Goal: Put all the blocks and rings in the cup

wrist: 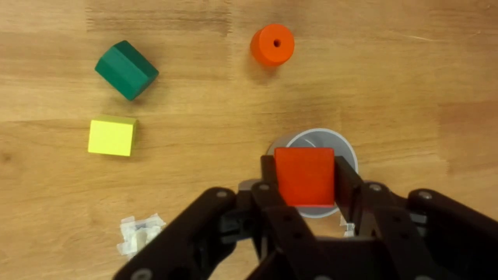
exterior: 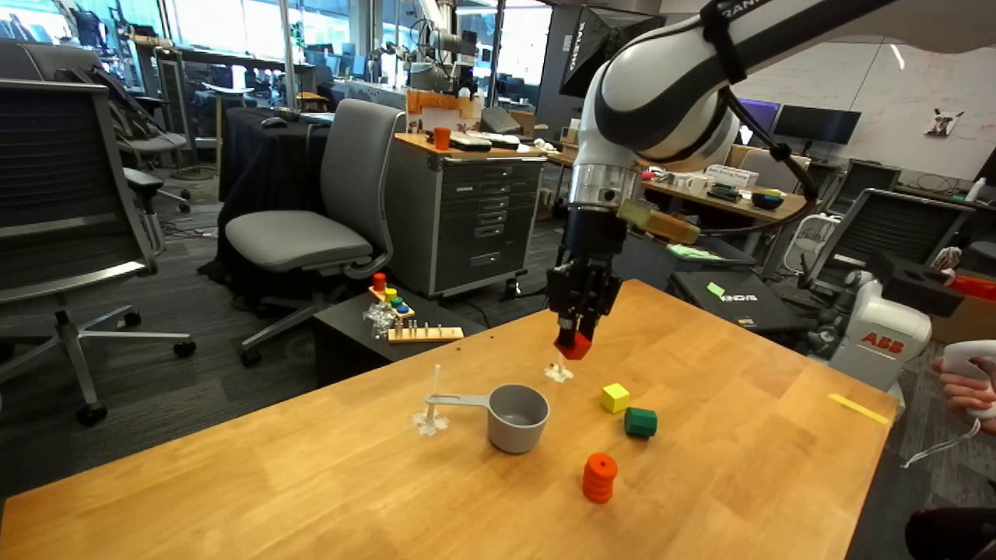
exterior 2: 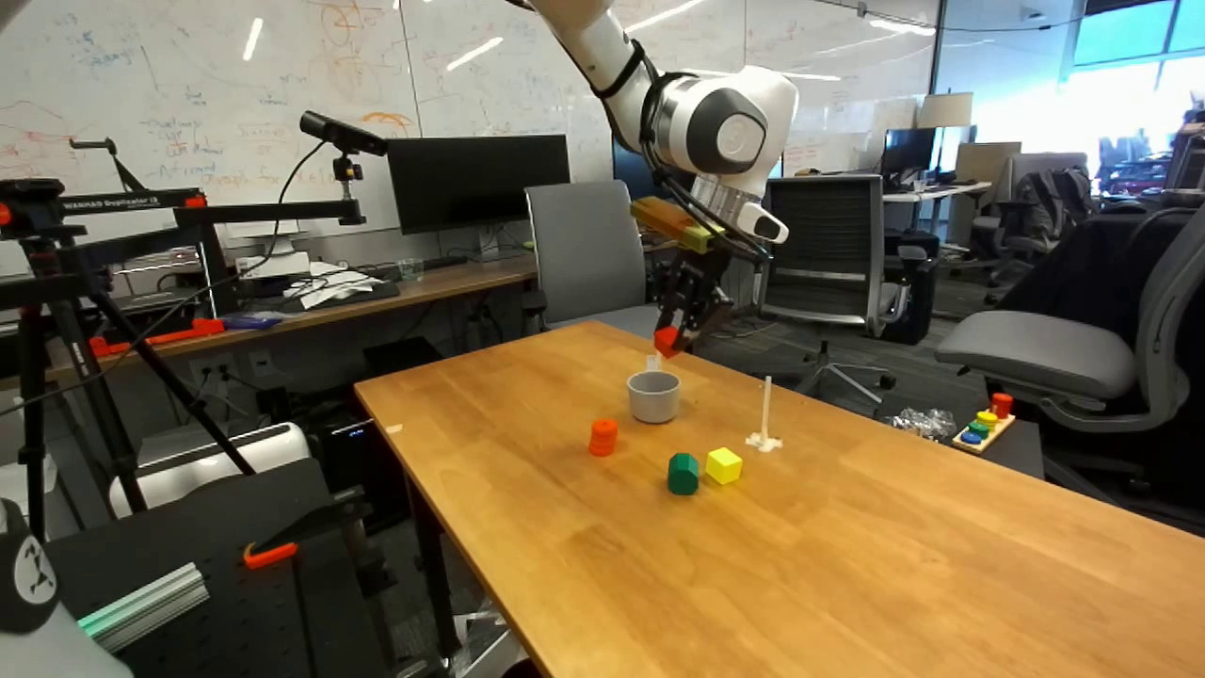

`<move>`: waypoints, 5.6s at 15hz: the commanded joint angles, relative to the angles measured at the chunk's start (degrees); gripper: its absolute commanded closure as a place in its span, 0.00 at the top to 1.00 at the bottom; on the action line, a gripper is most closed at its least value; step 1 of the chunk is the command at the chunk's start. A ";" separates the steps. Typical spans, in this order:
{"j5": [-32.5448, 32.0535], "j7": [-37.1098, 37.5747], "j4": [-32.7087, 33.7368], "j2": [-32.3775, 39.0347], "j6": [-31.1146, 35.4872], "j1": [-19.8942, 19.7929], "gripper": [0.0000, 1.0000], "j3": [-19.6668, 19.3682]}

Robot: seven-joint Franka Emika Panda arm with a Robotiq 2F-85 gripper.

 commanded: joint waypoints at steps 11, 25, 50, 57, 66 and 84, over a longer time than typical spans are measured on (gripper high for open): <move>-0.79 0.86 11.55 10.05 -1.79 4.54 0.14 -0.19; -9.87 12.80 9.41 6.72 -4.06 5.53 1.00 -9.08; -9.89 8.18 10.34 13.94 -7.74 0.49 1.00 -8.87; -9.83 6.95 12.20 15.58 -8.52 0.31 1.00 -8.61; -10.17 6.19 16.87 19.55 -9.14 1.06 0.49 -8.26; -10.12 6.52 10.55 9.96 -1.27 6.74 0.14 -5.14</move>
